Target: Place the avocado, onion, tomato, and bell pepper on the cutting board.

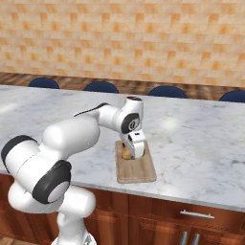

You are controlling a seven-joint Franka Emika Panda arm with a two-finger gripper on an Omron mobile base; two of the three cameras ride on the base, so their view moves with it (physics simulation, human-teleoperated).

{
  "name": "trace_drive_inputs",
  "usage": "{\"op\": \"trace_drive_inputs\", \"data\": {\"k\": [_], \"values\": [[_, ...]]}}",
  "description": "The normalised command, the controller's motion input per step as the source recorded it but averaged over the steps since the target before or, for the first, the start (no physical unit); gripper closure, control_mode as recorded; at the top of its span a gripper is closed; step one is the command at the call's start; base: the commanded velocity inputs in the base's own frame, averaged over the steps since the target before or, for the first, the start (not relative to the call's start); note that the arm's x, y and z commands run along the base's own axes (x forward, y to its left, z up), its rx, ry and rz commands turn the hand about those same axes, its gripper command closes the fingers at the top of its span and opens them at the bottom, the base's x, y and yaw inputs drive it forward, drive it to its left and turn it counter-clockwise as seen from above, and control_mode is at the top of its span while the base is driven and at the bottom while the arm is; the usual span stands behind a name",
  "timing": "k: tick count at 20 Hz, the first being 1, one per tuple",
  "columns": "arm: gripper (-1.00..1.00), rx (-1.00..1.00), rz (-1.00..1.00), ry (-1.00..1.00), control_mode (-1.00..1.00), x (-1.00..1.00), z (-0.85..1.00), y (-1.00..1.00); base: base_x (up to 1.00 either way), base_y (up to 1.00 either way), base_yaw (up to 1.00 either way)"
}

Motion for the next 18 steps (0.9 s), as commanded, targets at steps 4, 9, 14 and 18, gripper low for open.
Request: {"op": "trace_drive_inputs", "data": {"k": [4, 9, 14, 18], "values": [[1.0, 0.0, -0.07, 0.01, -1.0, 0.0, -0.38, -0.18, 0.0, 0.0, 0.0], [1.0, 0.0, -0.07, 0.03, -1.0, 0.01, -0.39, -0.23, 0.0, 0.0, 0.0], [1.0, 0.0, -0.05, 0.01, -1.0, 0.1, -0.33, -0.03, 0.0, 0.0, 0.0], [1.0, 0.0, -0.02, 0.0, -1.0, 0.18, -0.24, 0.0, 0.0, 0.0, 0.0]]}}
